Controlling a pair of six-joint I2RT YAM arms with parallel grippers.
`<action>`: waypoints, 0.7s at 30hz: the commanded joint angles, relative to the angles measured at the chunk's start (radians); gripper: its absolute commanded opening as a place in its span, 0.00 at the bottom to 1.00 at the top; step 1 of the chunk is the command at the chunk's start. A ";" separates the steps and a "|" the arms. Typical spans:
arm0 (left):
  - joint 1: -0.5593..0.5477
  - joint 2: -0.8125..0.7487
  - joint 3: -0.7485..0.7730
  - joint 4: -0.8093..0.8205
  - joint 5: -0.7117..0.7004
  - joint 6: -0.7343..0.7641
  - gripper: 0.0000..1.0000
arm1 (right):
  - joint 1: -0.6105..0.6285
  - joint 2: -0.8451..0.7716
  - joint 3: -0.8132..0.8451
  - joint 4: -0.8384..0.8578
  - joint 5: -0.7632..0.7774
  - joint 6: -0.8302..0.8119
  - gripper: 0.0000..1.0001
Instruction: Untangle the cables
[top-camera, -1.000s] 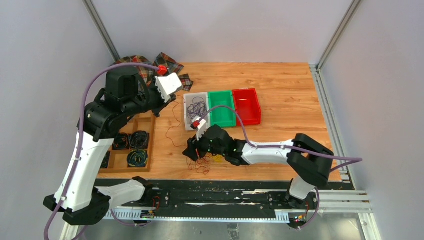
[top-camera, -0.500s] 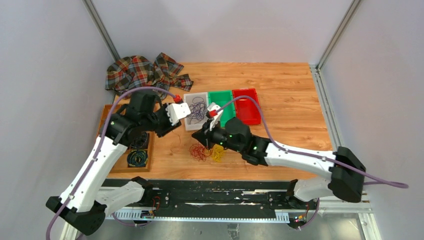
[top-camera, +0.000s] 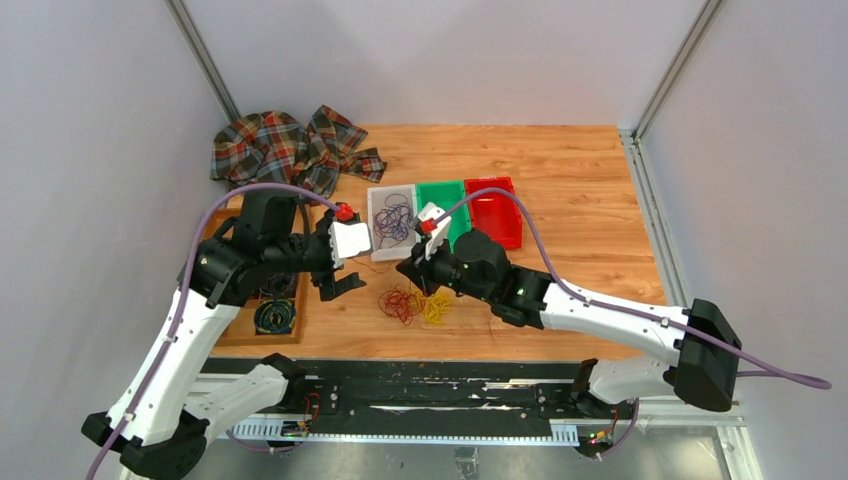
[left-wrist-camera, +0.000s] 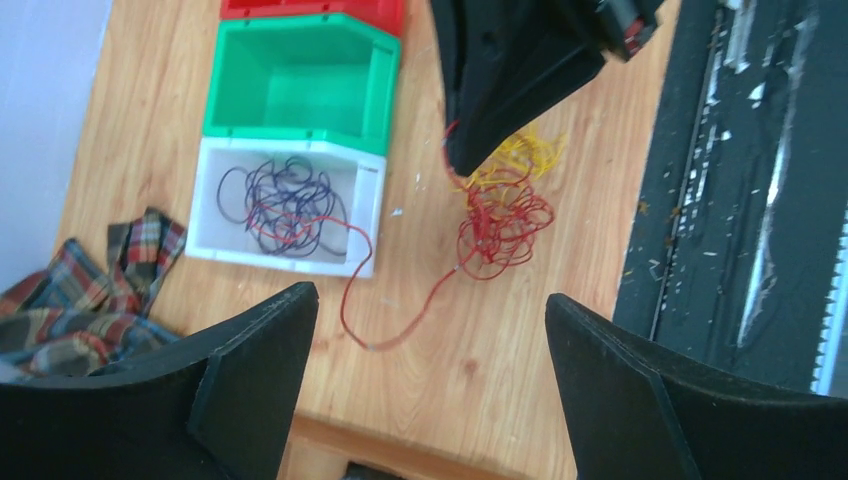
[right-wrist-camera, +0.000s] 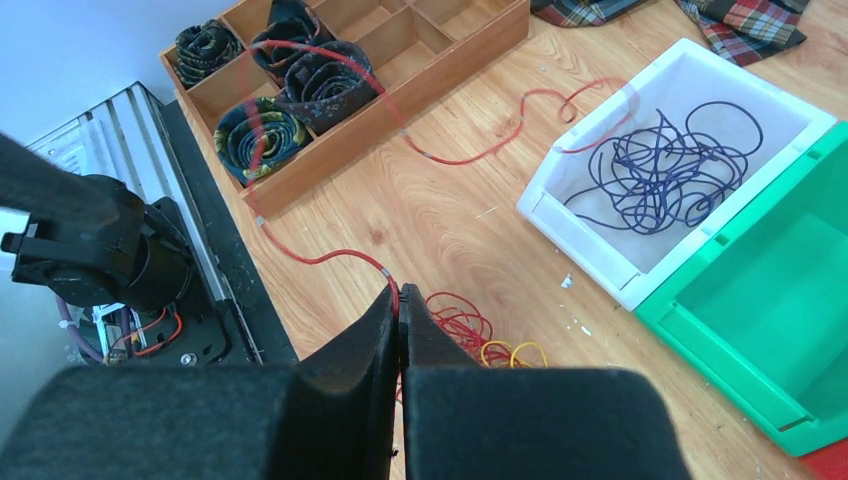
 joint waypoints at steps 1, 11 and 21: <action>-0.006 0.019 0.028 -0.033 0.147 -0.005 0.89 | -0.008 0.015 0.062 -0.020 0.001 -0.034 0.01; -0.042 0.100 -0.001 -0.023 0.070 0.037 0.85 | -0.009 0.061 0.118 -0.018 -0.045 -0.017 0.01; -0.054 0.103 -0.027 -0.013 0.034 0.068 0.26 | -0.009 0.077 0.135 -0.015 -0.071 0.007 0.01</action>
